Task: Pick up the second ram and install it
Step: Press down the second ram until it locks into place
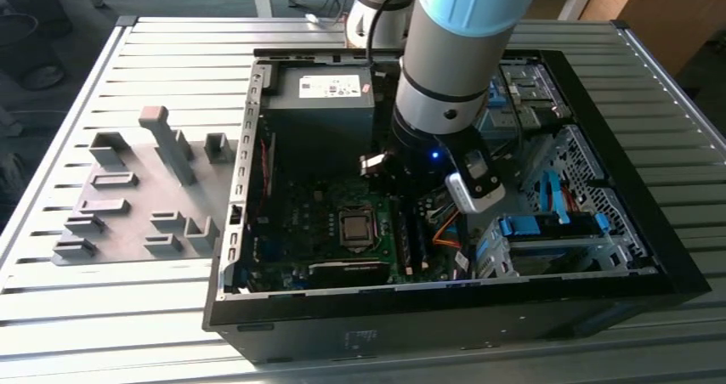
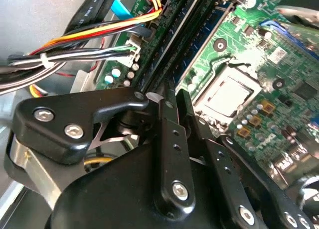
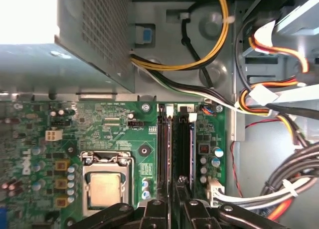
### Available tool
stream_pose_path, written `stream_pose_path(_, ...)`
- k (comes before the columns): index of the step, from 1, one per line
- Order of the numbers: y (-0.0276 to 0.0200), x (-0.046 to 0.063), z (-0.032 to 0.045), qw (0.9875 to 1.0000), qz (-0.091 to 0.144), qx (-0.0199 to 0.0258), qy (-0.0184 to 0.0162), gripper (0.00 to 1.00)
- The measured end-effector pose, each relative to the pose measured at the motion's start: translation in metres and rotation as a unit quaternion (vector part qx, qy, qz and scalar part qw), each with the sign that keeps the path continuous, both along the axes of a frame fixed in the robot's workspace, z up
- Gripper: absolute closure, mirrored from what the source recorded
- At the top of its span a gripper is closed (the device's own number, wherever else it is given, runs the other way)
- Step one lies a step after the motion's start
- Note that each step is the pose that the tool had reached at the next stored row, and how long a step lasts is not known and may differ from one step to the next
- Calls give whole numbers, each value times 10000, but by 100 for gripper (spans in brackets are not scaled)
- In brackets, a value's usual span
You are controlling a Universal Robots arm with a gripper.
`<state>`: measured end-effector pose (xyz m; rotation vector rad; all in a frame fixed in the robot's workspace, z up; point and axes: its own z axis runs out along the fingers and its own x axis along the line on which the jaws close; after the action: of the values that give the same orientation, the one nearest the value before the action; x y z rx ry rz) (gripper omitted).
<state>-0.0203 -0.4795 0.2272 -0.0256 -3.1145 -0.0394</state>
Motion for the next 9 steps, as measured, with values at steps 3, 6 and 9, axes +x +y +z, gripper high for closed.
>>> stream_pose_path(3, 0, 0, 91, 10000, 1, 0, 3, 79)
stream_pose_path(6, 0, 0, 175, 10000, 0, 0, 9, 79)
stream_pose_path(9, 1, 0, 192, 10000, 0, 1, 14, 87)
